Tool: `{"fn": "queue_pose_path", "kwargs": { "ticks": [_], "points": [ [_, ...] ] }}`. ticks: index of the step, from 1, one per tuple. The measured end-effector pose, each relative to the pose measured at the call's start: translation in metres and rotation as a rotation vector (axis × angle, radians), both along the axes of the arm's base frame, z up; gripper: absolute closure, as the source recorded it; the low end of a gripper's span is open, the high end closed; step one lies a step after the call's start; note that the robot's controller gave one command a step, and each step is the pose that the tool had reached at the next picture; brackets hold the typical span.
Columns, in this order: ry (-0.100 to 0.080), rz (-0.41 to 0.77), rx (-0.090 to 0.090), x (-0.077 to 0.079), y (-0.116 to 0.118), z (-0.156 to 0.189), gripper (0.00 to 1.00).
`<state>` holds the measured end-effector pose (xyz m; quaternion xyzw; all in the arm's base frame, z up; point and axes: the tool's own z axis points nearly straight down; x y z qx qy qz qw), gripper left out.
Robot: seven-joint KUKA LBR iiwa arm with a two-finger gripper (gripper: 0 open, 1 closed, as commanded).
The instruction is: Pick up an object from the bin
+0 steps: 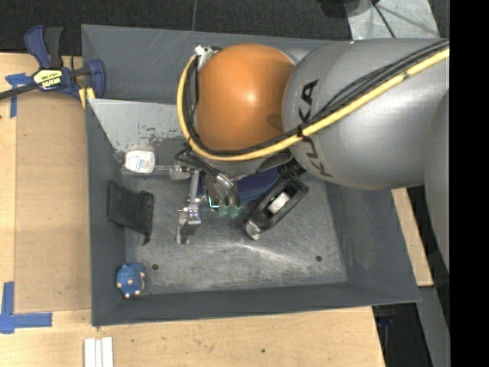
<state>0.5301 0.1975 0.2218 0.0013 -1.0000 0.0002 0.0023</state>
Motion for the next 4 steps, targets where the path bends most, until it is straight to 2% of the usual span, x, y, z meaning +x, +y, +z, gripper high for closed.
{"fn": "queue_pose_path", "kwargs": {
  "ticks": [1,2,3,4],
  "points": [
    [-0.008,-0.085,0.004,0.033,0.049,-0.151,0.00],
    [-0.005,-0.265,0.000,0.021,0.043,-0.121,0.00],
    [-0.002,-0.509,-0.003,0.003,0.046,-0.122,0.00],
    [-0.005,-0.721,0.001,0.003,0.044,-0.148,0.00]
  ]
}}
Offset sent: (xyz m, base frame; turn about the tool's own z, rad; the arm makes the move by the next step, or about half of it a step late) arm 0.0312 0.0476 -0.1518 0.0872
